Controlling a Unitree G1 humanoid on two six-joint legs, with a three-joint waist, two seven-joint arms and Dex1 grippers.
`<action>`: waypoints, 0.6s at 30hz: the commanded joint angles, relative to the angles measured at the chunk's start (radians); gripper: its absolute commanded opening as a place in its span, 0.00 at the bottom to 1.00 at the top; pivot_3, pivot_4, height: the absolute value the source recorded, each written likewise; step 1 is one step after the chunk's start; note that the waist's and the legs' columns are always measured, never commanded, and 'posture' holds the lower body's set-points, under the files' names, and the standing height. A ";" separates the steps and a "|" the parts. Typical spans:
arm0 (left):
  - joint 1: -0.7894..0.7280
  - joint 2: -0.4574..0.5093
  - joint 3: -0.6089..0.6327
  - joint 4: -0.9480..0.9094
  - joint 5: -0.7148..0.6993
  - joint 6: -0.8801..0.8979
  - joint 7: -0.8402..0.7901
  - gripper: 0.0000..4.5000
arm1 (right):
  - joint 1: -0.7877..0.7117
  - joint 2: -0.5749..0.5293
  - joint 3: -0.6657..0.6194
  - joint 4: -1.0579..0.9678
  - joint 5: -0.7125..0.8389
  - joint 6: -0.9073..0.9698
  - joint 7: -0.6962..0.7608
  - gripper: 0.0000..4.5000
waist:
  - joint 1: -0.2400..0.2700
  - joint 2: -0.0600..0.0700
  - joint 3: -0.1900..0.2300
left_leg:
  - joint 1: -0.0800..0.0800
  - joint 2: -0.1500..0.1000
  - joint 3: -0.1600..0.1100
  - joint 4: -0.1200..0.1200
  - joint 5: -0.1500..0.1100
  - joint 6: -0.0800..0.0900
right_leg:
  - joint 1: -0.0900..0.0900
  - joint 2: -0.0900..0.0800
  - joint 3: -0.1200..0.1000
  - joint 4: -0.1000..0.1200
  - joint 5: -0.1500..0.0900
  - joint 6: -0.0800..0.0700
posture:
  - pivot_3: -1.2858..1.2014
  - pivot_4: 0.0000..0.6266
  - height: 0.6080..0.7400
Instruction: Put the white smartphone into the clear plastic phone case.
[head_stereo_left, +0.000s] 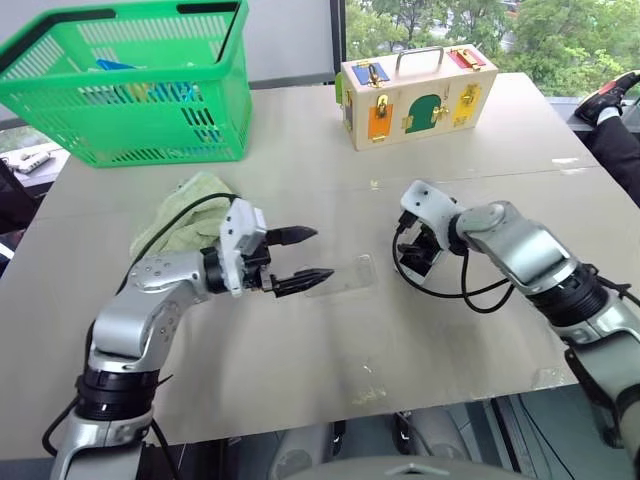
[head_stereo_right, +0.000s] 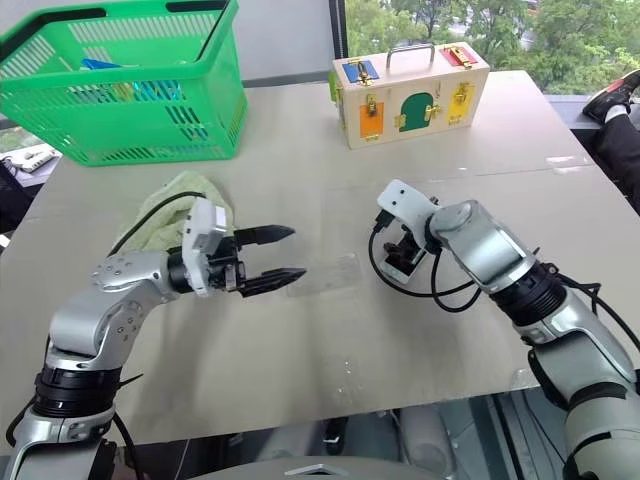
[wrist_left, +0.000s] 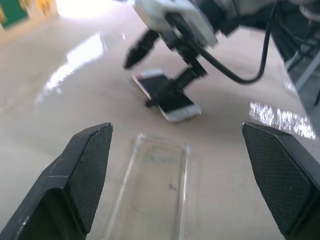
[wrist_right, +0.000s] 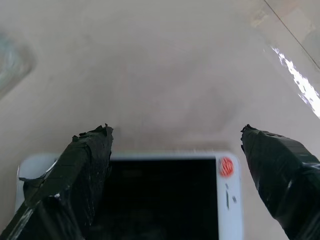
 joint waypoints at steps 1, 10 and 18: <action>0.025 -0.007 0.030 -0.079 -0.048 0.006 0.038 0.94 | 0.020 -0.049 0.033 -0.056 -0.026 -0.032 0.078 0.99 | 0.001 0.000 0.000 | 0.000 0.000 0.000 0.000 0.000 0.000 | 0.000 0.000 0.000 -0.001 0.000 0.000 | 0.52 0.24 1.00; 0.057 -0.002 0.018 -0.163 -0.071 0.036 0.115 0.94 | 0.081 -0.213 0.069 -0.152 -0.073 -0.116 0.259 0.99 | 0.028 0.000 0.000 | 0.000 0.000 -0.003 0.000 0.000 0.000 | 0.003 -0.001 -0.003 -0.007 0.000 0.000 | 0.52 0.24 1.00; 0.046 0.007 0.012 -0.127 -0.060 0.014 0.110 0.94 | 0.215 -0.396 -0.054 -0.279 -0.093 -0.100 0.285 0.99 | 0.048 -0.001 0.001 | 0.000 -0.001 -0.006 0.001 -0.002 -0.003 | 0.007 -0.003 -0.009 -0.011 0.000 0.001 | 0.52 0.24 1.00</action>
